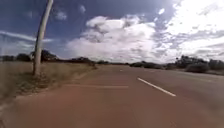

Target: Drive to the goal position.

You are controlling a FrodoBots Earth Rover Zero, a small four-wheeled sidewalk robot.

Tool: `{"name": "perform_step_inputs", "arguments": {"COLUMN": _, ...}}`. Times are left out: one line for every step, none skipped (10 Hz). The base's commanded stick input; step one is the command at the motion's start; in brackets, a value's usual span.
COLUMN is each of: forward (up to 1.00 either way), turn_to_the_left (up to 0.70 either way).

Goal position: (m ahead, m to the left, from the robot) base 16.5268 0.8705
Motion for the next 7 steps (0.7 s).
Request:
{"name": "perform_step_inputs", "arguments": {"forward": 1.0, "turn_to_the_left": 0.0}}
{"name": "perform_step_inputs", "arguments": {"forward": 1.0, "turn_to_the_left": 0.0}}
{"name": "perform_step_inputs", "arguments": {"forward": 1.0, "turn_to_the_left": 0.0}}
{"name": "perform_step_inputs", "arguments": {"forward": 1.0, "turn_to_the_left": -0.11}}
{"name": "perform_step_inputs", "arguments": {"forward": 1.0, "turn_to_the_left": -0.14}}
{"name": "perform_step_inputs", "arguments": {"forward": 1.0, "turn_to_the_left": -0.17}}
{"name": "perform_step_inputs", "arguments": {"forward": 1.0, "turn_to_the_left": -0.3}}
